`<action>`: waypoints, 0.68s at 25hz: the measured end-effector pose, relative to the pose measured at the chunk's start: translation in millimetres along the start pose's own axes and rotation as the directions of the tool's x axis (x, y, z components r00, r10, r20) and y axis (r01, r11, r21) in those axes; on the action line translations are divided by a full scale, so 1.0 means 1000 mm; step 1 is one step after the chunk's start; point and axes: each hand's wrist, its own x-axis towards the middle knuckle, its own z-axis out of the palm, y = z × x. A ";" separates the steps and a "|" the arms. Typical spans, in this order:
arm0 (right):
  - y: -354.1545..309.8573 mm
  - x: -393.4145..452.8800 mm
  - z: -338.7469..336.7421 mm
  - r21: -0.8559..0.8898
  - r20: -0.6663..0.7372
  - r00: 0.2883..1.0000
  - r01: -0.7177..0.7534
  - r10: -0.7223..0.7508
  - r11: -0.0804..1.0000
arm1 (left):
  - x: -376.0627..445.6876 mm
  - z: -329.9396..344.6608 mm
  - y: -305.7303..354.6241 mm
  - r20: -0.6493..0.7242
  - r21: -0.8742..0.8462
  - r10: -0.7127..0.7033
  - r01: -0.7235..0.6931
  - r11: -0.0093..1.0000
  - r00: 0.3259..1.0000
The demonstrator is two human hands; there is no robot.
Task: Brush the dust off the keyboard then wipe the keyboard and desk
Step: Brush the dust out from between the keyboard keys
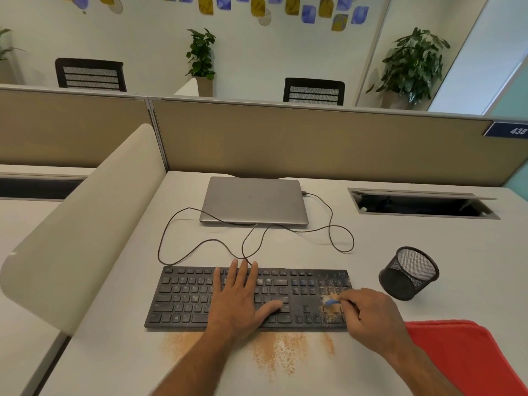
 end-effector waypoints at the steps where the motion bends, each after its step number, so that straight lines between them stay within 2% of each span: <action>1: 0.002 0.000 0.001 0.003 0.000 1.000 -0.006 0.006 1.000 | 0.000 0.000 0.000 0.001 -0.001 -0.001 0.001 1.000 1.000; 5: 0.005 -0.002 0.003 -0.057 0.029 1.000 0.000 0.001 0.998 | 0.000 0.000 0.001 0.001 -0.001 0.001 -0.001 1.000 1.000; 10: 0.000 -0.002 0.001 0.024 0.075 0.995 0.067 -0.069 0.997 | 0.000 0.000 0.001 0.008 0.003 -0.002 0.002 1.000 1.000; 17: 0.000 -0.002 0.000 0.065 0.131 0.987 0.080 -0.088 0.995 | 0.001 0.000 0.001 0.011 0.001 0.002 -0.002 1.000 1.000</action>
